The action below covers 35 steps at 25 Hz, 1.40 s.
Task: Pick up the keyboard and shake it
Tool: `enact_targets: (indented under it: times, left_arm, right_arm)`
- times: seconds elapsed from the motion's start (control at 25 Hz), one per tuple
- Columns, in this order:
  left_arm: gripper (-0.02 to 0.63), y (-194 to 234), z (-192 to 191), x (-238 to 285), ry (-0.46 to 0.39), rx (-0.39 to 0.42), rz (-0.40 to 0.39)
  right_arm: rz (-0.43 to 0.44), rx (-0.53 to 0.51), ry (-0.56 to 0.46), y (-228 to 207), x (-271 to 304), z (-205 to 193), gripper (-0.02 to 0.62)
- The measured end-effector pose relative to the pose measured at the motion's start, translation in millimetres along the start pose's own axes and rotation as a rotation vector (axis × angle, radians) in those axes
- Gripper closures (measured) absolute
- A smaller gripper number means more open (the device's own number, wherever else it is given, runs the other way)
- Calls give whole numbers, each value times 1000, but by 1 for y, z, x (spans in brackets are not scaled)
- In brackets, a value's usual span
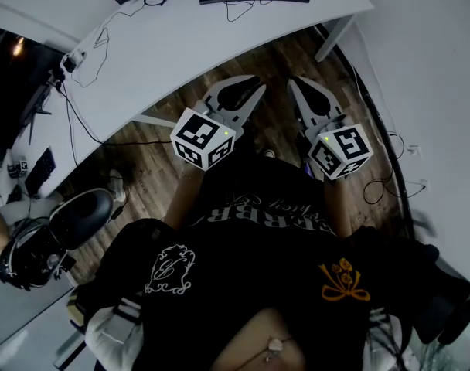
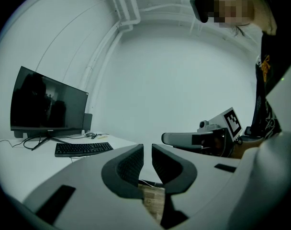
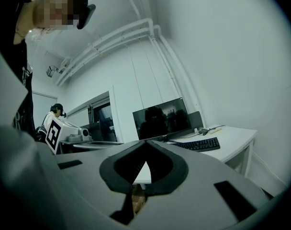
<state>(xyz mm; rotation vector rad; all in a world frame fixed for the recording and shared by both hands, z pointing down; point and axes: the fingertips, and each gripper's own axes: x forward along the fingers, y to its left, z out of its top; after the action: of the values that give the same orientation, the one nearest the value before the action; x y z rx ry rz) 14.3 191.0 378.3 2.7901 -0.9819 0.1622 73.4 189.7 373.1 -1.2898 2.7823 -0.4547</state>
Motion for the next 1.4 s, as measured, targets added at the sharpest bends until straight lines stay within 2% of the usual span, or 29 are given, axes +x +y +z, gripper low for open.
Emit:
enact_targets:
  times: [1.4]
  left_arm:
    - [540,-3,-2,11,26,0,-8]
  right_arm:
    - [-15,-4,30,-12,-1,-6,586]
